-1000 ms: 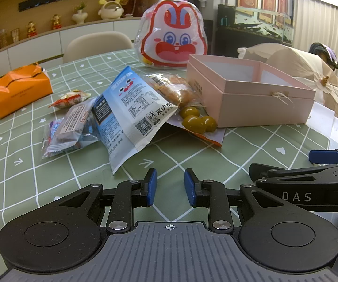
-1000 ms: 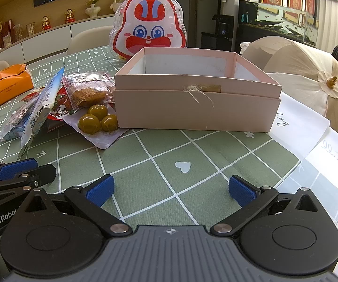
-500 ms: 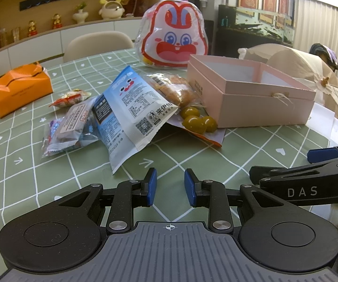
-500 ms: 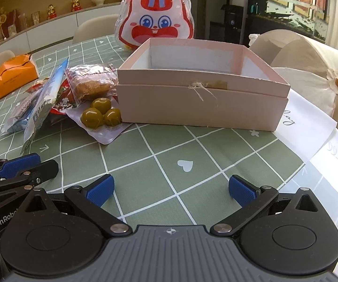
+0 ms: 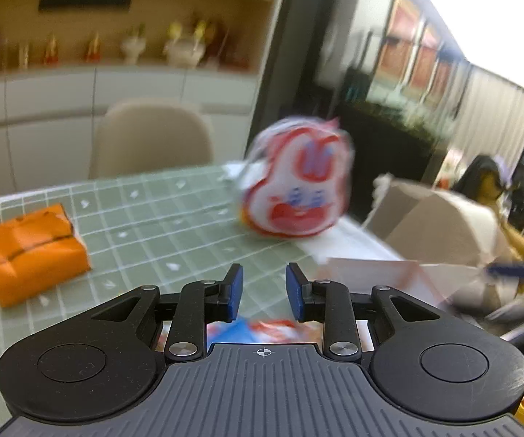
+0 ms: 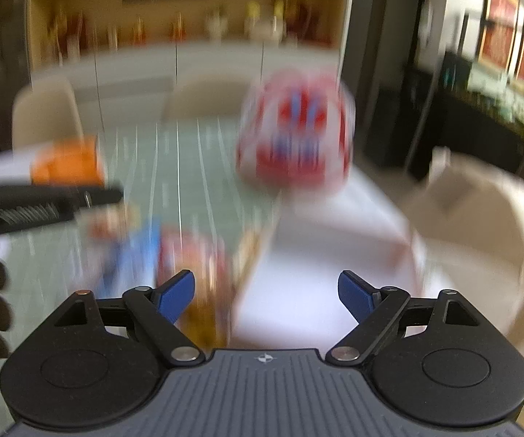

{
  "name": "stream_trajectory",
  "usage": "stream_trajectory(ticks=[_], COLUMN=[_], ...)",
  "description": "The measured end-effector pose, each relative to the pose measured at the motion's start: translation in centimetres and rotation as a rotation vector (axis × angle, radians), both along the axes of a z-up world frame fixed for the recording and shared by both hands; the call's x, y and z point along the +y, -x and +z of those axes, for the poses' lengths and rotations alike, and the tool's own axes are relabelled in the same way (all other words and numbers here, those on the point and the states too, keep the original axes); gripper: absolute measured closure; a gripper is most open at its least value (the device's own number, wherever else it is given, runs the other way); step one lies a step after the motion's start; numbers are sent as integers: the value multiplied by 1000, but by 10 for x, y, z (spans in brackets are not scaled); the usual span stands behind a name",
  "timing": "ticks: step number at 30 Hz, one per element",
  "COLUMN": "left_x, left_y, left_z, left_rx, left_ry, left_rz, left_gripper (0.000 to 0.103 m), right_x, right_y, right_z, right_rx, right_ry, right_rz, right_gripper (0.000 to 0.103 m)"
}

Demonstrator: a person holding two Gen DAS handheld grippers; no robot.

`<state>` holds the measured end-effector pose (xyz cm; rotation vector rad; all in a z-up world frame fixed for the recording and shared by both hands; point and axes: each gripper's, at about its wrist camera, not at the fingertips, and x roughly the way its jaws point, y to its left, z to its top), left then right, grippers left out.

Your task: Organize snacks

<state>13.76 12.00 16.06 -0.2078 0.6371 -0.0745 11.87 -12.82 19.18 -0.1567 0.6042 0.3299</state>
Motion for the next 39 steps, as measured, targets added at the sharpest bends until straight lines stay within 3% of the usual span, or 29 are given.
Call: stream_trajectory(ticks=[2, 4, 6, 9, 12, 16, 20, 23, 25, 26, 28, 32, 39], left_x=[24, 48, 60, 70, 70, 66, 70, 76, 82, 86, 93, 89, 48], left_y=[-39, -67, -81, -95, -99, -99, -92, -86, -81, -78, -71, -60, -8], left_z=[-11, -38, -68, -106, -116, -119, -124, -122, -120, -120, -120, -120, -120], left_rx=[150, 254, 330, 393, 312, 252, 222, 231, 242, 241, 238, 243, 191], left_ry=[0, -18, -24, -35, -40, -147, -201, -196, -185, -179, -170, -178, -119], left_rz=[8, 63, 86, 88, 86, 102, 90, 100, 117, 129, 164, 171, 14], left_gripper=[72, 72, 72, 73, 72, 72, 72, 72, 72, 72, 72, 72, 73], right_x=[2, 1, -2, 8, 21, 51, 92, 108, 109, 106, 94, 60, 2], right_y=[-19, -32, -33, -33, -28, -20, -16, -12, -2, 2, 9, 30, 78], right_z=[25, 31, 17, -22, -55, -88, -125, -143, -143, -141, -137, -136, -142], right_rx=[3, 31, 70, 135, 157, 209, 255, 249, 217, 242, 276, 333, 331], right_ry=[-65, -113, -147, -91, -52, -60, -6, 49, 82, 65, 19, -46, -74], right_rz=[-3, -4, 10, 61, 111, 181, 242, 245, 258, 279, 286, 270, 198], right_gripper=[12, 12, 12, 12, 12, 12, 12, 26, 56, 71, 77, 79, 80])
